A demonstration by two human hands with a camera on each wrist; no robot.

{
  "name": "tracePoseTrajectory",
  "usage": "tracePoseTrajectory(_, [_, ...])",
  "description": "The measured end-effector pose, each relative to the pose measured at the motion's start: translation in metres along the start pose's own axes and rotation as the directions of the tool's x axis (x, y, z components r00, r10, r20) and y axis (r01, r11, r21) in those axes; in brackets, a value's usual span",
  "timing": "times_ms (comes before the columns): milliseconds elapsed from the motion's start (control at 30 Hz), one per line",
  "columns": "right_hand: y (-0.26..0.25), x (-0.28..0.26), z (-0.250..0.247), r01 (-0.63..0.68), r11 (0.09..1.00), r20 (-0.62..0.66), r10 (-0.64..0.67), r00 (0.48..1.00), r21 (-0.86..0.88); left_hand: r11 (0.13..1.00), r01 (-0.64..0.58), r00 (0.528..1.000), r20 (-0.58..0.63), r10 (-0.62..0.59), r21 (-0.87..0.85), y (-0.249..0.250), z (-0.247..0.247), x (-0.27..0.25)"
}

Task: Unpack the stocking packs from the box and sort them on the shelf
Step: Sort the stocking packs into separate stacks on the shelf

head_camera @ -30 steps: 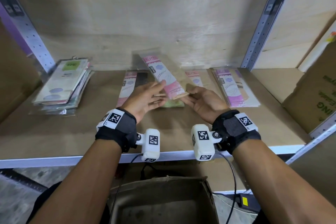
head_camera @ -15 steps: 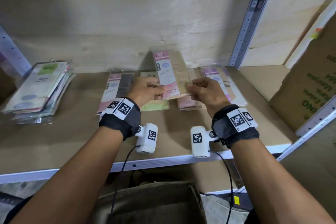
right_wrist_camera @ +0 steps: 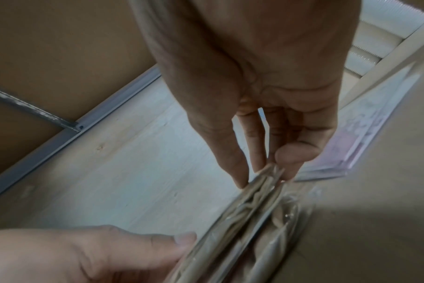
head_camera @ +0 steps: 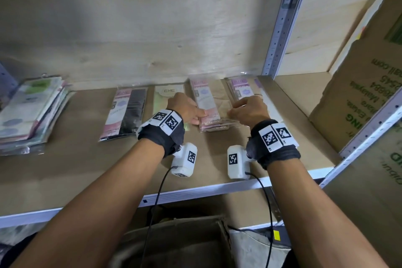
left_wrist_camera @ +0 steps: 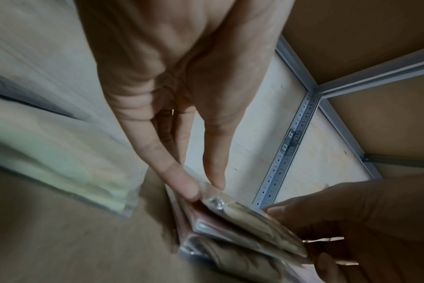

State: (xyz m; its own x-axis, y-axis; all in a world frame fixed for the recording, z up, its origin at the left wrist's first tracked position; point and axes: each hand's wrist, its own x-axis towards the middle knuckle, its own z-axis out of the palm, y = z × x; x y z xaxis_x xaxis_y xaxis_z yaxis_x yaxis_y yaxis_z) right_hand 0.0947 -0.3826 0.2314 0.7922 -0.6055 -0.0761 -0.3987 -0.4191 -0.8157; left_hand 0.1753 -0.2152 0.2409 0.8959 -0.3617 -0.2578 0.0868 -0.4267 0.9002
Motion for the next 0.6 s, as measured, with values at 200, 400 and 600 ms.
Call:
tracePoseTrajectory(200, [0.001, 0.003, 0.003, -0.026, 0.998, 0.021, 0.027, 0.999, -0.052, 0.999, 0.044, 0.999, 0.008, -0.044, -0.003, -0.001, 0.002, -0.003])
tracePoseTrajectory(400, [-0.002, 0.004, 0.003, 0.025, 0.992, -0.052, -0.032, 0.998, -0.122, 0.986, -0.015, 0.995, -0.092, 0.030, 0.165, -0.004, -0.009, -0.001])
tracePoseTrajectory(600, [-0.031, -0.013, 0.021, 0.290, 0.955, -0.097, -0.283, 0.954, 0.058, 0.984, -0.154, 0.925, -0.337, 0.174, 0.086, -0.037, -0.071, -0.014])
